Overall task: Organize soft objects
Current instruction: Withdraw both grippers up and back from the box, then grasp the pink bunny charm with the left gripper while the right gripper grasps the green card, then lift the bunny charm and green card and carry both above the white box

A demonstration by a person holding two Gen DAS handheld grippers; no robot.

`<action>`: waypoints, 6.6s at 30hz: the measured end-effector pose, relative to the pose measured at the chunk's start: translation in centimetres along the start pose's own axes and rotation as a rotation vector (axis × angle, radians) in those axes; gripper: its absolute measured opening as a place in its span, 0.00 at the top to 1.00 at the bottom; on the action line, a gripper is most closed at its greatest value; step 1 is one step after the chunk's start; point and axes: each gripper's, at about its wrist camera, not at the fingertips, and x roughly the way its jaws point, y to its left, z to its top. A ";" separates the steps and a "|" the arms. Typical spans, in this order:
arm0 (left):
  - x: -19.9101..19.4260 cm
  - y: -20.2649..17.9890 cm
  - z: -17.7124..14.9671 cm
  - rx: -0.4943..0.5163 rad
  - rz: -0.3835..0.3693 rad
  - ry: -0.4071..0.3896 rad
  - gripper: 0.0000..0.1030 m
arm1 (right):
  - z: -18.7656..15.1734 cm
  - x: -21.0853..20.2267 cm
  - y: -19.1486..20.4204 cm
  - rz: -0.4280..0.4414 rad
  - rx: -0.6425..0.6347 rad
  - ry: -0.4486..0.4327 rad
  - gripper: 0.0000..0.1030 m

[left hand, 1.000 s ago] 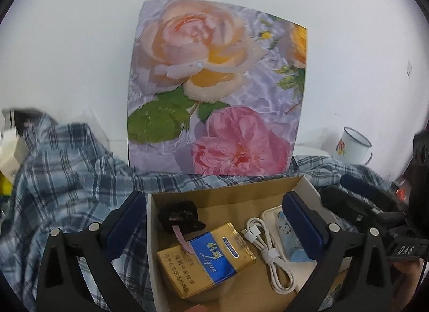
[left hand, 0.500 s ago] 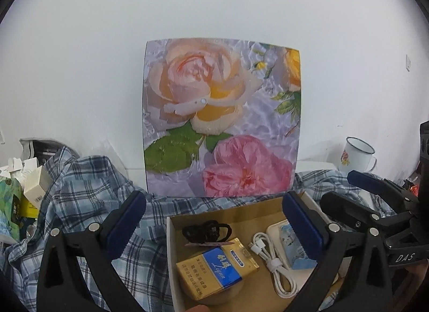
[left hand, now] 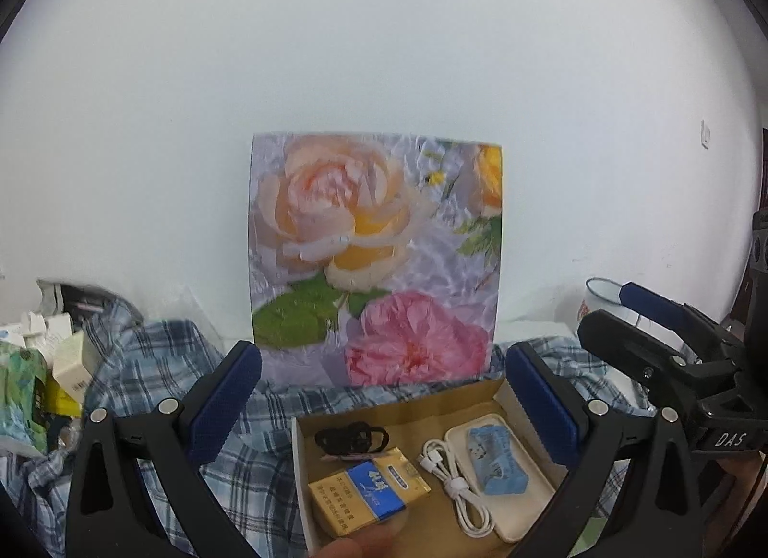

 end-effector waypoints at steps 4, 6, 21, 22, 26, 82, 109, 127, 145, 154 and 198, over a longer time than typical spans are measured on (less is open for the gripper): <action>-1.6 -0.7 0.8 0.029 0.029 -0.048 0.00 | 0.9 -1.0 0.4 0.026 -0.014 -0.013 0.00; -2.2 -1.1 1.3 0.039 0.029 -0.063 0.00 | 1.4 -1.7 0.7 0.016 -0.032 -0.024 0.00; -9.5 -2.1 2.4 0.068 -0.093 -0.041 0.00 | 3.7 -8.3 3.1 -0.035 -0.121 -0.044 0.00; -10.1 -2.1 2.3 0.068 -0.098 -0.047 0.00 | 3.7 -8.9 3.3 -0.033 -0.128 -0.049 0.00; -12.7 -2.6 2.0 0.078 -0.125 -0.058 0.00 | 3.4 -11.6 4.5 0.003 -0.160 -0.050 0.00; -2.1 -4.0 -17.1 0.179 -0.223 0.554 0.00 | -11.2 -10.5 1.8 0.119 -0.154 0.240 0.00; -1.9 -3.2 -17.0 0.100 -0.289 0.551 0.66 | -10.9 -10.7 1.9 0.199 -0.160 0.277 0.00; -3.2 -3.1 -16.2 0.092 -0.300 0.484 0.66 | -15.8 -5.9 -2.2 0.194 -0.367 0.673 0.02; -4.2 -2.9 -15.6 0.090 -0.296 0.429 0.66 | -15.5 -6.7 -3.6 0.233 -0.341 0.623 0.32; -5.5 -1.6 -14.2 0.058 -0.275 0.357 0.67 | -12.5 -9.2 -2.7 0.174 -0.390 0.445 0.33; -15.3 1.3 6.3 0.081 -0.050 -0.209 0.66 | 4.9 -15.8 5.0 0.096 -0.268 -0.310 0.33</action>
